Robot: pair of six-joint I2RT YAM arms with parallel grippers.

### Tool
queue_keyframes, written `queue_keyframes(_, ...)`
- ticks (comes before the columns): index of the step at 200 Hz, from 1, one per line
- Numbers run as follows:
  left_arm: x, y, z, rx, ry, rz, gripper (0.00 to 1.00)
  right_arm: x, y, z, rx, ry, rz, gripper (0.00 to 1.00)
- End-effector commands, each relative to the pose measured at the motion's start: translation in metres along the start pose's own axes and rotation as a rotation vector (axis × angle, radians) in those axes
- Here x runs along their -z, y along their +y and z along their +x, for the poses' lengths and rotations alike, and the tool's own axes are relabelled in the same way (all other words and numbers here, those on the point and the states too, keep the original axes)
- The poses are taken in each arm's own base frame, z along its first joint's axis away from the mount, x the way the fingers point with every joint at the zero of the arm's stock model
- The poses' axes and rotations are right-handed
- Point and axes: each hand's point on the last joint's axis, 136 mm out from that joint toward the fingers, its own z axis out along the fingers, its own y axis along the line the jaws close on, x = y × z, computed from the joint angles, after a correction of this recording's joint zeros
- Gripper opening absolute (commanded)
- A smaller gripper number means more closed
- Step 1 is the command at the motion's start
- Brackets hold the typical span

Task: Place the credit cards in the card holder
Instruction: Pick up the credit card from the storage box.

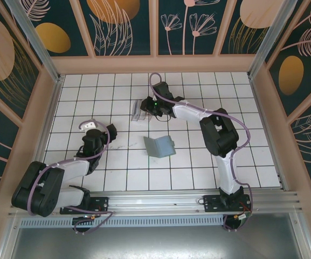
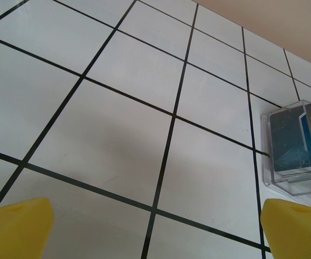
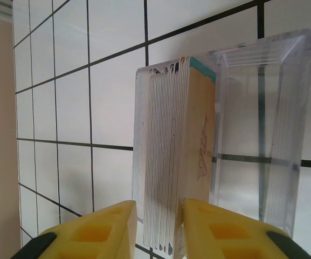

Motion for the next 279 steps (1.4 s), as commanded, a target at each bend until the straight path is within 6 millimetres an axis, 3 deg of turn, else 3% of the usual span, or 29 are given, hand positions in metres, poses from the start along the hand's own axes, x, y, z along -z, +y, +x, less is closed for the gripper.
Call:
queue_keyframes(1, -0.004, -0.011, -0.011, 0.013, -0.023, 0.034, 0.98, 0.014, 0.016, -0.009, 0.028, -0.022, -0.039, 0.25)
queue_keyframes(139, -0.004, -0.013, -0.009, 0.013, -0.015, 0.048, 0.99, 0.019, 0.022, -0.014, 0.027, -0.032, -0.031, 0.1)
queue_keyframes(182, 0.001, -0.021, -0.01, 0.01, -0.024, 0.1, 0.98, 0.032, 0.019, -0.015, 0.04, -0.062, 0.003, 0.05)
queue_keyframes(243, 0.008, -0.035, -0.013, -0.008, -0.033, 0.19, 0.98, 0.052, -0.001, -0.012, 0.07, -0.1, 0.08, 0.0)
queue_keyframes(261, 0.01, -0.045, -0.013, -0.017, -0.032, 0.249, 0.98, 0.062, -0.003, -0.014, 0.087, -0.109, 0.085, 0.0)
queue_keyframes(279, 0.005, -0.037, -0.01, -0.017, -0.008, 0.188, 0.98, 0.081, -0.005, -0.012, 0.099, -0.117, 0.059, 0.0)
